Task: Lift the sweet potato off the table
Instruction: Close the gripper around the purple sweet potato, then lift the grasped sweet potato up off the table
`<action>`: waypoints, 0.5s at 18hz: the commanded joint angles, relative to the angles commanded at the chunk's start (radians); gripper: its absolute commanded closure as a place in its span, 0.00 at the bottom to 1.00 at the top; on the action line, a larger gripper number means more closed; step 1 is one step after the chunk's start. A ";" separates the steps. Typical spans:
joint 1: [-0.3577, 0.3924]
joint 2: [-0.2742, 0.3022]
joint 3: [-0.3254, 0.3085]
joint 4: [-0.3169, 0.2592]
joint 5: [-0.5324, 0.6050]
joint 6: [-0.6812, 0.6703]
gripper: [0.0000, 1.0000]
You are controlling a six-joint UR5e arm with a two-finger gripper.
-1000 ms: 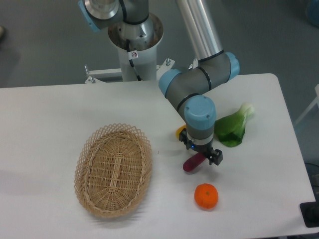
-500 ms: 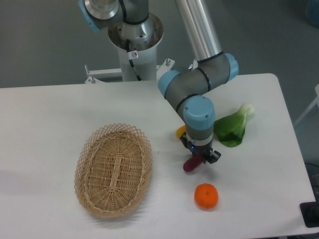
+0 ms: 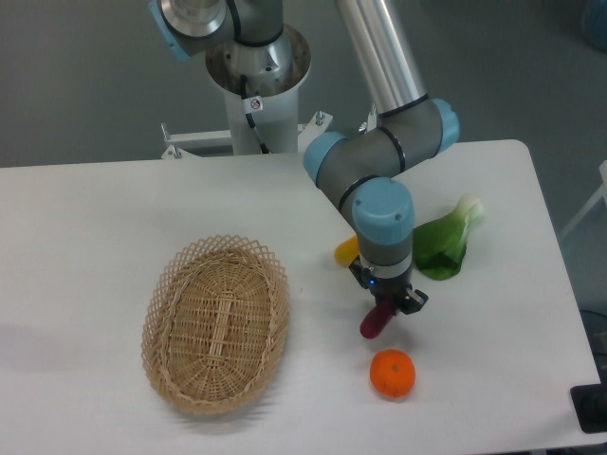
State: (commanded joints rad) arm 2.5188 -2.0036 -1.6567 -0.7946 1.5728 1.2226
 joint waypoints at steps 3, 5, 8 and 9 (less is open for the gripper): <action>0.002 0.083 -0.006 -0.029 -0.097 -0.017 0.77; 0.002 0.127 -0.003 -0.051 -0.147 -0.055 0.77; 0.000 0.166 0.006 -0.049 -0.197 -0.156 0.77; -0.005 0.181 0.014 -0.049 -0.206 -0.185 0.77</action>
State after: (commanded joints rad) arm 2.5142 -1.8225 -1.6430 -0.8437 1.3669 1.0373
